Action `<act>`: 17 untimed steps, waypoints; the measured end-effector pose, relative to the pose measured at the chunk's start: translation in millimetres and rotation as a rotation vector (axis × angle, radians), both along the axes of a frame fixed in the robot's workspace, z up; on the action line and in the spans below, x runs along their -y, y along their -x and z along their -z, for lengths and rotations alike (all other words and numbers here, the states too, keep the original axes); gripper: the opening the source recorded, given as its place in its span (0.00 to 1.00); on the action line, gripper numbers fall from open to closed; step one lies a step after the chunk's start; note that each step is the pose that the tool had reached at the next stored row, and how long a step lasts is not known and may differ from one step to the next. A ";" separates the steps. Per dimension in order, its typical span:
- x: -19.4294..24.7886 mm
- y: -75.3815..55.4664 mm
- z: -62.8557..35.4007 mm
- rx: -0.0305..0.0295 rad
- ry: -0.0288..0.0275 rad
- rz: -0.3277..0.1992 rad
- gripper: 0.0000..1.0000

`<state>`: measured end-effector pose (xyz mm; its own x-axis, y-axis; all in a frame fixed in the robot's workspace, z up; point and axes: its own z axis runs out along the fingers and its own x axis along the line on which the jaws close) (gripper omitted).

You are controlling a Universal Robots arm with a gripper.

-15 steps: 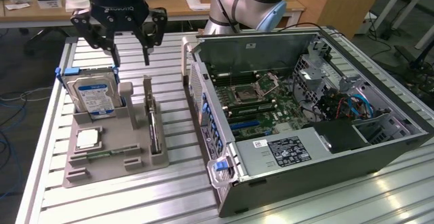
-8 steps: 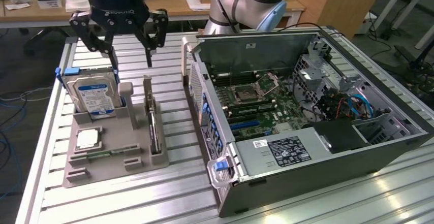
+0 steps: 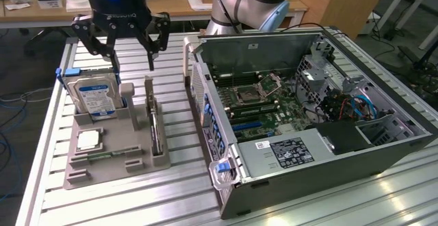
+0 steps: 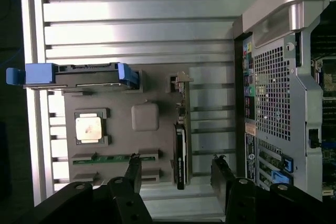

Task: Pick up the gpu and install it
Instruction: 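Pick up the gpu and move the gpu toward the slot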

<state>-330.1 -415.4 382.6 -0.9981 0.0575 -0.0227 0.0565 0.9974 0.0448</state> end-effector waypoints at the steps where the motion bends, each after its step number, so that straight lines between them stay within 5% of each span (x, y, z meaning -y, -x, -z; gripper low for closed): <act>1: 0.3 0.0 0.3 -0.0001 0.0001 0.000 0.65; 6: 0.5 -0.1 2.2 -0.0002 -0.0002 0.000 0.65; 12: 1.0 0.0 5.2 -0.0001 -0.0084 0.000 0.65; 17: 1.2 -0.2 8.6 0.0044 -0.0084 0.000 0.65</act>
<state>-329.9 -416.6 374.0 -0.9980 0.0575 -0.0266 0.0561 0.9970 0.0534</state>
